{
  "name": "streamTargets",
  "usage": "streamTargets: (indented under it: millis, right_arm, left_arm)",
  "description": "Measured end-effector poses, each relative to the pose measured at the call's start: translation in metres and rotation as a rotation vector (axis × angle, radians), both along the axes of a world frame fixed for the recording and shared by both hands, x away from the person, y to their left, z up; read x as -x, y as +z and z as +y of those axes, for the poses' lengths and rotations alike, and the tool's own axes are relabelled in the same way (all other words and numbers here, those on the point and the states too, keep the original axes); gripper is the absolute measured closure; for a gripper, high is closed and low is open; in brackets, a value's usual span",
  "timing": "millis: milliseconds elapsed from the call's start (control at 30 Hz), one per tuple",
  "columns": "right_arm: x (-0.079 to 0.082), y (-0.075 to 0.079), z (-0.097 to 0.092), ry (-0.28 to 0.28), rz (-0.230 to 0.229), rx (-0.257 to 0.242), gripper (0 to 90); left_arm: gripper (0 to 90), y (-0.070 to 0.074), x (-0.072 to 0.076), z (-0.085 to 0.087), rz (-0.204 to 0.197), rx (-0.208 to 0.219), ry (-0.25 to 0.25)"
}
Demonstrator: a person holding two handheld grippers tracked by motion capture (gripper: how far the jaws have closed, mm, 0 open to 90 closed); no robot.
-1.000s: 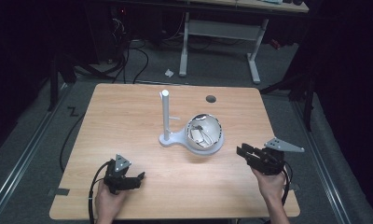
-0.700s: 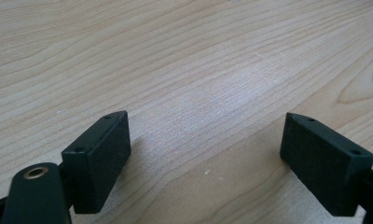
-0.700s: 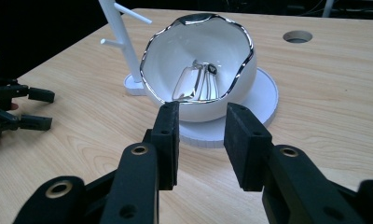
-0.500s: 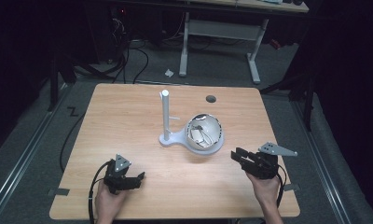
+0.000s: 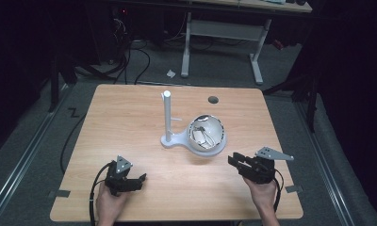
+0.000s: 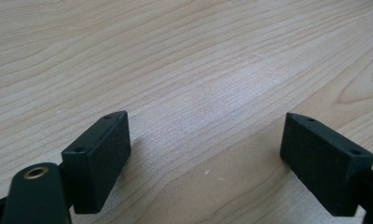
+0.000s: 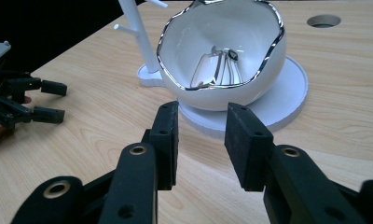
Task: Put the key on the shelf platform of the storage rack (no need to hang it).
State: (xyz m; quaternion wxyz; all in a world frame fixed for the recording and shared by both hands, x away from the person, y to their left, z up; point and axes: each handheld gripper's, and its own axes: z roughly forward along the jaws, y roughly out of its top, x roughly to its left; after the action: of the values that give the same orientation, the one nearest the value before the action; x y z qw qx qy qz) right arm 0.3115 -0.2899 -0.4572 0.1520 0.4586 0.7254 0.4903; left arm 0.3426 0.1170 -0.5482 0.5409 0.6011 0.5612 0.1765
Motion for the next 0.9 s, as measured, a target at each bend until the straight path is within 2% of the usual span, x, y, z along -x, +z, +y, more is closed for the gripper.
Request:
streamTargets:
  millis: [167,400,600,900]
  right_arm:
    - [0.0,-0.004,0.005,0.007,0.009,-0.005,65.4]
    - [0.0,-0.012,0.013,0.02,0.022,0.011,65.3]
    - [0.002,-0.019,0.023,0.03,0.015,0.074,65.2]
    - [-0.001,-0.03,0.037,0.052,0.026,0.122,64.7]
  left_arm:
    - [16.4,0.0,0.0,0.0,0.0,0.0,0.0]
    - [16.4,0.0,0.0,0.0,0.0,0.0,0.001]
    - [16.4,0.0,0.0,0.0,0.0,0.0,0.001]
    - [16.4,0.0,0.0,0.0,0.0,0.0,0.001]
